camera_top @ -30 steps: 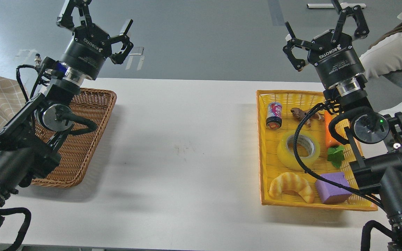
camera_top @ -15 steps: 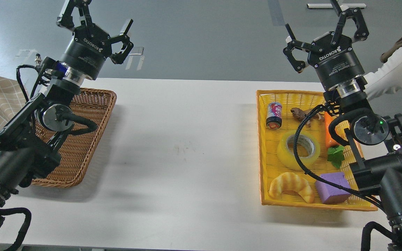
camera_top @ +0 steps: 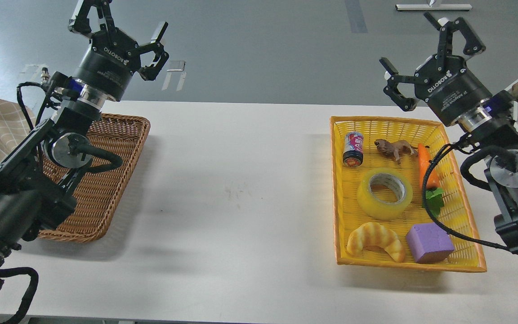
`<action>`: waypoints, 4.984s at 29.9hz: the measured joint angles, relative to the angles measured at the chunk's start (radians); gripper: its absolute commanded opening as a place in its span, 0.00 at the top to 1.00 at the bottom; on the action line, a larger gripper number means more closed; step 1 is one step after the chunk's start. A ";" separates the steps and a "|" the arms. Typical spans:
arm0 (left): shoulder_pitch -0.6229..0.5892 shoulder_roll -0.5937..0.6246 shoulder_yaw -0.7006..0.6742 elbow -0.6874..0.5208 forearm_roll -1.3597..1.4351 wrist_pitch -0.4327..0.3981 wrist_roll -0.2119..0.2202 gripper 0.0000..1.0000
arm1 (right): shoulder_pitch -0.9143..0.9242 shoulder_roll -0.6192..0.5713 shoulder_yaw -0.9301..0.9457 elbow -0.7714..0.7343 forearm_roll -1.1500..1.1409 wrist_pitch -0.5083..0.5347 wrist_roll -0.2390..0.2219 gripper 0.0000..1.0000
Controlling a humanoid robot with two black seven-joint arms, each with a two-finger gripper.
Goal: Place and transfer tape with both arms
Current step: 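Move the right gripper down toward the tape roll in the yellow tray, then grasp the yellow tape roll by its rim with the right gripper, then lift the tape roll out of the tray toward the left gripper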
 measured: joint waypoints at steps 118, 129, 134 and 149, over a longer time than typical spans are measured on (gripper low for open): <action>0.006 0.032 -0.006 -0.003 0.000 0.000 0.002 0.02 | 0.476 -0.374 -0.901 0.310 -1.273 0.000 0.008 1.00; 0.006 0.032 -0.008 -0.003 -0.001 0.000 -0.001 0.02 | 0.590 0.022 -0.936 0.053 -1.274 0.000 0.008 1.00; 0.006 0.034 -0.022 -0.003 -0.002 0.000 -0.001 0.02 | 0.630 0.177 -1.007 -0.055 -1.275 0.000 0.010 1.00; 0.008 0.047 -0.028 -0.003 -0.002 0.000 -0.005 0.02 | 0.644 0.327 -1.207 -0.189 -1.287 0.000 0.012 1.00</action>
